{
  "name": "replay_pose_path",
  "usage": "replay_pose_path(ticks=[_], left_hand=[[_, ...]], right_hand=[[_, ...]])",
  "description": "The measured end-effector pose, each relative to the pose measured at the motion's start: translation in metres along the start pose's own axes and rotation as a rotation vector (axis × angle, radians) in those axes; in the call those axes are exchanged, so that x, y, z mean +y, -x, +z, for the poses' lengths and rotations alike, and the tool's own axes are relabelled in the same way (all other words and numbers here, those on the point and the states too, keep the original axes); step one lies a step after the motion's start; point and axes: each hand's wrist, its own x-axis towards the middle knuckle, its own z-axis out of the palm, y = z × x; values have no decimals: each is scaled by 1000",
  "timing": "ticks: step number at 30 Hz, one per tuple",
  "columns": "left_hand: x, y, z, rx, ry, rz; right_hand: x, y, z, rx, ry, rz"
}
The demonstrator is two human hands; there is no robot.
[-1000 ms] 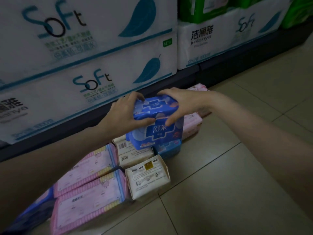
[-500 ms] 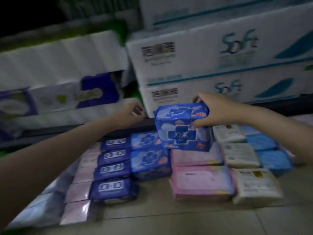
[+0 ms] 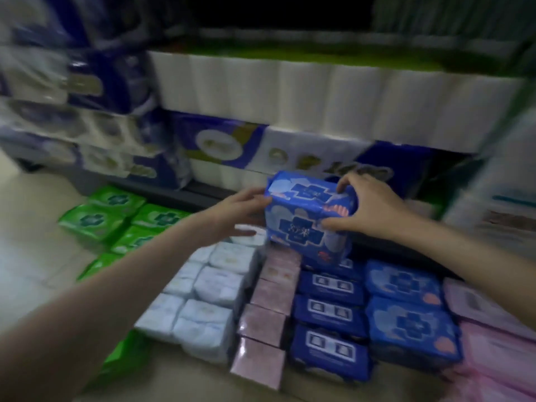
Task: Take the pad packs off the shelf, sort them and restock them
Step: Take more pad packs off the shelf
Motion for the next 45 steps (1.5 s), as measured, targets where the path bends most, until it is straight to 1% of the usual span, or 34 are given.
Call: replay_pose_path(ticks=[3, 6, 8, 10, 12, 14, 16, 20, 22, 24, 25, 27, 28, 31, 34, 36, 38, 40, 42, 45], left_hand=[[-30, 17, -47, 123, 92, -44], [-54, 31, -81, 225, 162, -75], [-65, 37, -94, 250, 191, -107], [-74, 37, -96, 221, 156, -122], [-75, 37, -87, 135, 108, -87], [-71, 35, -65, 4, 2, -63], [-64, 27, -31, -130, -101, -50], [-51, 7, 60, -384, -262, -58], [-50, -1, 106, -530, -455, -66], [-51, -5, 145, -633, -657, -33], [-52, -6, 163, -672, -720, -9], [-60, -9, 191, -711, -822, 60], [-64, -12, 202, -702, -881, 106], [-77, -19, 217, -663, -1103, 215], [-90, -25, 215, -658, -1261, 173], [-100, -28, 208, -642, -1344, 138], [-110, -32, 200, -611, -1413, 140], [-116, -36, 194, -575, -1432, 133], [-118, -39, 189, -563, -1473, 148], [-118, -41, 188, -567, -1546, 169]], right_hand=[[-44, -28, 31, -86, -70, -15], [-77, -39, 61, -136, -221, -6], [-92, -39, 77, -218, -301, 5], [-92, -35, 84, -319, -309, 30], [-76, -28, 74, -404, -299, 65], [-48, -17, 53, -515, -336, 123], [-12, -2, 31, -639, -353, 189], [55, 34, 8, -867, -257, 293], [82, 55, 9, -967, -171, 336], [108, 75, 14, -1045, -86, 371], [120, 85, 16, -1065, -43, 379], [141, 100, 19, -1076, 12, 385], [148, 106, 20, -1070, 20, 381], [160, 121, 25, -961, 57, 282], [161, 136, 40, -838, 70, 158], [160, 146, 51, -784, 27, 131], [157, 152, 62, -728, -13, 99], [153, 151, 71, -671, -46, 79], [151, 145, 77, -652, 29, 43], [155, 143, 78, -656, 350, -73]])
